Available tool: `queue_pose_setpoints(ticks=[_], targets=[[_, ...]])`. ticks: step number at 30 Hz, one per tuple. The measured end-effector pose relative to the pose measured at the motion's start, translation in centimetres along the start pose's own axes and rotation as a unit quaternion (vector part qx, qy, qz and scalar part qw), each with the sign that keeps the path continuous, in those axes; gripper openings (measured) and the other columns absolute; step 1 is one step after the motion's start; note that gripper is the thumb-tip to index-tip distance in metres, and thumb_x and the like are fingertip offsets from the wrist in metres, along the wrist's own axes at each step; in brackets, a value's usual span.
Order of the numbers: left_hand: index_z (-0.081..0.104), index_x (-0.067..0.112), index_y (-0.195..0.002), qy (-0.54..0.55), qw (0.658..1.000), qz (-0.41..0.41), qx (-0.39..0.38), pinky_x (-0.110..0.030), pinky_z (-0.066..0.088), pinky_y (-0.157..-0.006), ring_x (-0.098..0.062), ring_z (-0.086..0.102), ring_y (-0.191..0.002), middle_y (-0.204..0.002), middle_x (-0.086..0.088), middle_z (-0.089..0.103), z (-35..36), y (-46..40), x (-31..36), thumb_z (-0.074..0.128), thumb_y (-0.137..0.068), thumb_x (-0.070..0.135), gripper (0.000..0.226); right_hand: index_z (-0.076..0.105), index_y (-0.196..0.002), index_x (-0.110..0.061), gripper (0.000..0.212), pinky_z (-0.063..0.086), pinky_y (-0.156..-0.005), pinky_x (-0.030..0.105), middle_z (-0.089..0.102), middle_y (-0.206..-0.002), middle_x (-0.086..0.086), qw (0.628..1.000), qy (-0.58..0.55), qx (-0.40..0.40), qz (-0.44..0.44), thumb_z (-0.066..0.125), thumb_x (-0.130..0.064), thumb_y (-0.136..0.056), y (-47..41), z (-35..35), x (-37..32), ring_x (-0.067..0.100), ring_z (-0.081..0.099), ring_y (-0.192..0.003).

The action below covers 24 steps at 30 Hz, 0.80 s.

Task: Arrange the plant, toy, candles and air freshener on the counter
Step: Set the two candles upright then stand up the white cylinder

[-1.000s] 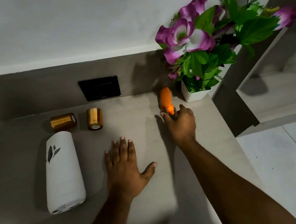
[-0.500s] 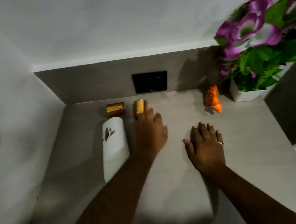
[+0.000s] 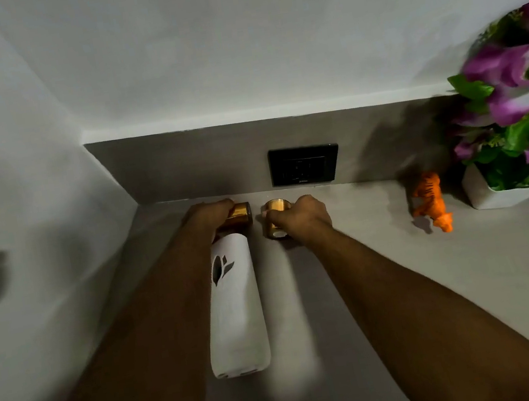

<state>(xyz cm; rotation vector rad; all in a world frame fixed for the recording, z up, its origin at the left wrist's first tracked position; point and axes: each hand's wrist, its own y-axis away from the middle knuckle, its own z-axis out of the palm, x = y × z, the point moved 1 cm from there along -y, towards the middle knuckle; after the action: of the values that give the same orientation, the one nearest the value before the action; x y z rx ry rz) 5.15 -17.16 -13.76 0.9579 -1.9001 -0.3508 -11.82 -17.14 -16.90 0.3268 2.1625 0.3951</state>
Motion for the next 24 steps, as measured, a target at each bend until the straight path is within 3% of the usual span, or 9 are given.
queue_pose_setpoints(ticks=[3, 6, 10, 14, 19, 24], targets=[[0.057, 0.002, -0.117, 0.087, 0.995, -0.017, -0.044, -0.040, 0.061, -0.074, -0.033, 0.066, -0.085, -0.103, -0.020, 0.063, 0.3, -1.0, 0.5, 0.069, -0.086, 0.030, 0.043, 0.050, -0.091, -0.020, 0.058, 0.059, -0.077, 0.042, 0.063, -0.096, 0.007, 1.000, -0.024, -0.003, 0.012, 0.078, -0.060, -0.061, -0.2, -0.4, 1.1, 0.025, 0.065, -0.084], [0.060, -0.001, -0.115, 0.094, 0.994, -0.006, -0.060, -0.031, 0.057, -0.049, -0.029, 0.066, -0.078, -0.100, -0.019, 0.066, 0.6, -0.6, 0.9, 0.072, -0.085, 0.026, 0.042, 0.056, -0.089, -0.019, 0.057, 0.053, -0.069, 0.035, 0.060, -0.082, 0.001, 0.999, 0.012, 0.035, 0.041, 0.076, -0.064, -0.060, -0.2, -2.9, 2.4, 0.019, 0.058, -0.071], [0.061, -0.001, -0.109, 0.029, 0.995, 0.067, -0.073, -0.048, 0.060, -0.079, -0.033, 0.066, -0.087, -0.102, -0.021, 0.067, 2.1, 0.3, 1.7, 0.078, -0.078, 0.022, 0.042, 0.061, -0.106, -0.016, 0.055, 0.053, -0.076, 0.036, 0.067, -0.097, 0.004, 0.993, -0.016, 0.112, 0.021, 0.080, -0.048, -0.066, -0.3, -6.5, 5.0, 0.020, 0.060, -0.083], [0.057, 0.007, -0.113, -0.132, 0.969, 0.209, 0.005, -0.035, 0.053, -0.076, -0.030, 0.062, -0.096, -0.106, -0.013, 0.062, 3.4, 2.1, 2.2, 0.083, -0.070, 0.028, 0.055, 0.060, -0.111, -0.014, 0.054, 0.051, -0.079, 0.033, 0.069, -0.109, 0.008, 0.987, -0.009, 0.148, -0.055, 0.084, -0.034, -0.066, 0.2, -7.1, 5.5, 0.022, 0.062, -0.091], [0.061, 0.004, -0.111, -0.147, 0.943, 0.295, 0.046, -0.038, 0.054, -0.081, -0.034, 0.062, -0.098, -0.113, -0.016, 0.065, 4.6, 2.6, 2.2, 0.087, -0.066, 0.022, 0.055, 0.060, -0.112, -0.014, 0.054, 0.051, -0.082, 0.034, 0.068, -0.111, 0.008, 0.982, -0.025, 0.171, -0.082, 0.084, -0.035, -0.068, 0.5, -6.2, 5.3, 0.026, 0.063, -0.099], [0.060, 0.002, -0.108, -0.134, 0.931, 0.332, 0.078, -0.040, 0.053, -0.081, -0.035, 0.059, -0.102, -0.113, -0.019, 0.063, 5.2, 2.4, 2.0, 0.087, -0.067, 0.023, 0.053, 0.060, -0.113, -0.009, 0.051, 0.049, -0.082, 0.034, 0.068, -0.111, 0.012, 0.976, -0.036, 0.198, -0.088, 0.081, -0.032, -0.074, -0.4, -6.3, 5.2, 0.029, 0.063, -0.101]])
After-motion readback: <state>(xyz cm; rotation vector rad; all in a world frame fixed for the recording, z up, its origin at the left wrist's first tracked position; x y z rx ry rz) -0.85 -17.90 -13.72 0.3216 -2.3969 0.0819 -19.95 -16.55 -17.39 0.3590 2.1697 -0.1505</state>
